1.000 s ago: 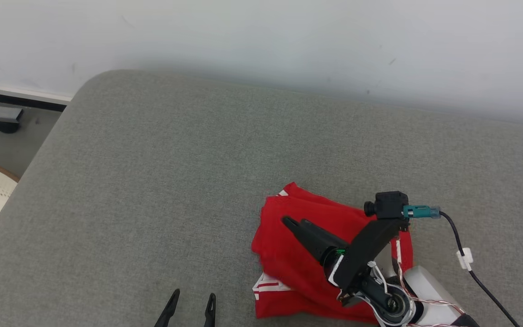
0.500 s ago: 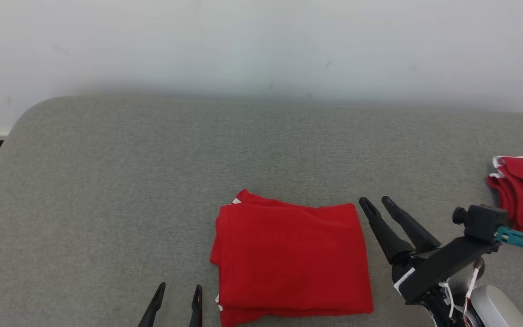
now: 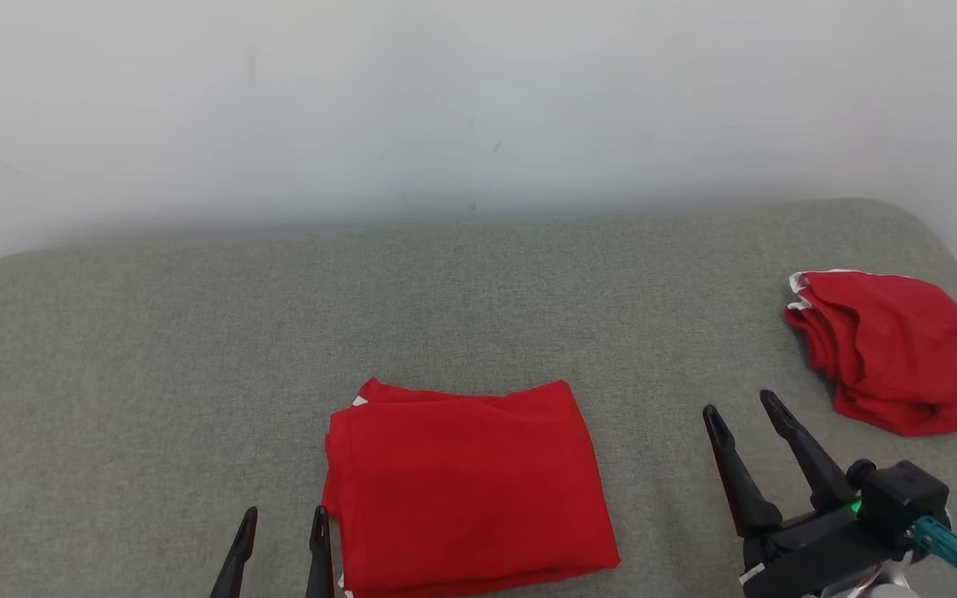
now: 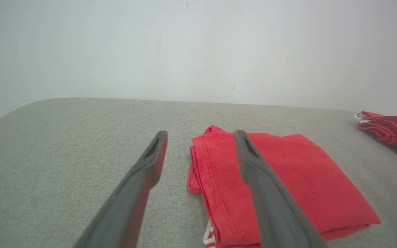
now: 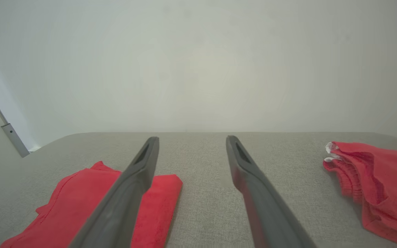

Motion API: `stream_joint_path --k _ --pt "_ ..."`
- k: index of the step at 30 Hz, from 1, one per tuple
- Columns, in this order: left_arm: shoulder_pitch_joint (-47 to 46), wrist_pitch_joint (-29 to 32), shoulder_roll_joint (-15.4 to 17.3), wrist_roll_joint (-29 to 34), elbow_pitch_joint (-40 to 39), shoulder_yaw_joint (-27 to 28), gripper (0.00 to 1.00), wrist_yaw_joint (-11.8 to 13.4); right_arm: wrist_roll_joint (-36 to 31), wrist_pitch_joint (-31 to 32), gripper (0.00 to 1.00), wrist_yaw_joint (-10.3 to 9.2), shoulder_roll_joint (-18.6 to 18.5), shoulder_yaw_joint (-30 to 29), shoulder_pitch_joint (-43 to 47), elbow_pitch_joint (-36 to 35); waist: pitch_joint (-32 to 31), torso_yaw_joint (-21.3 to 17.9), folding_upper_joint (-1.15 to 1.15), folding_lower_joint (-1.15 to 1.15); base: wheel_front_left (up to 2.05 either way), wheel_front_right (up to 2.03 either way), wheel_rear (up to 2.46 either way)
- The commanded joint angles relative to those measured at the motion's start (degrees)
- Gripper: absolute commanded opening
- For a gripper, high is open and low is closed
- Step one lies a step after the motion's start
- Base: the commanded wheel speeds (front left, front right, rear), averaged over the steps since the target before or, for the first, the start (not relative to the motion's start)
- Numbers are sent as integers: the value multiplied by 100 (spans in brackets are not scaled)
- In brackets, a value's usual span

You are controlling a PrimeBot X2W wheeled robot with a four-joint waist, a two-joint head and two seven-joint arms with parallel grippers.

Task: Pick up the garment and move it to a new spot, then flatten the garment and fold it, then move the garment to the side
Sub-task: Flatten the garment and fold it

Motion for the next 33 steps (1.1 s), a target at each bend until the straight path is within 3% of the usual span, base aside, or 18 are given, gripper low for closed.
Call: stream_joint_path --k 1,5,14,22,33 --pt "131 -18 -47 113 -94 81 100 -48 -249 -51 100 -14 106 -192 175 -40 -127 -100 0 0 0 0 0" --pt "265 -18 -156 388 -381 293 100 -189 -664 -50 100 -14 432 -614 584 -511 -190 -99 0 0 0 0 0" --pt "737 -18 -445 869 -531 785 100 -595 -1087 -55 100 -14 761 -950 1353 -1022 -400 -40 0 0 0 0 0" --pt "1112 -19 -739 1257 -512 1129 100 -1022 -1217 -55 100 -14 835 -1015 1866 -1052 -687 4 0 0 0 0 0" --pt "1414 -19 -957 1524 -401 1476 100 -1302 -1094 -56 100 -14 969 -1051 2176 -901 -885 82 0 0 0 0 0"
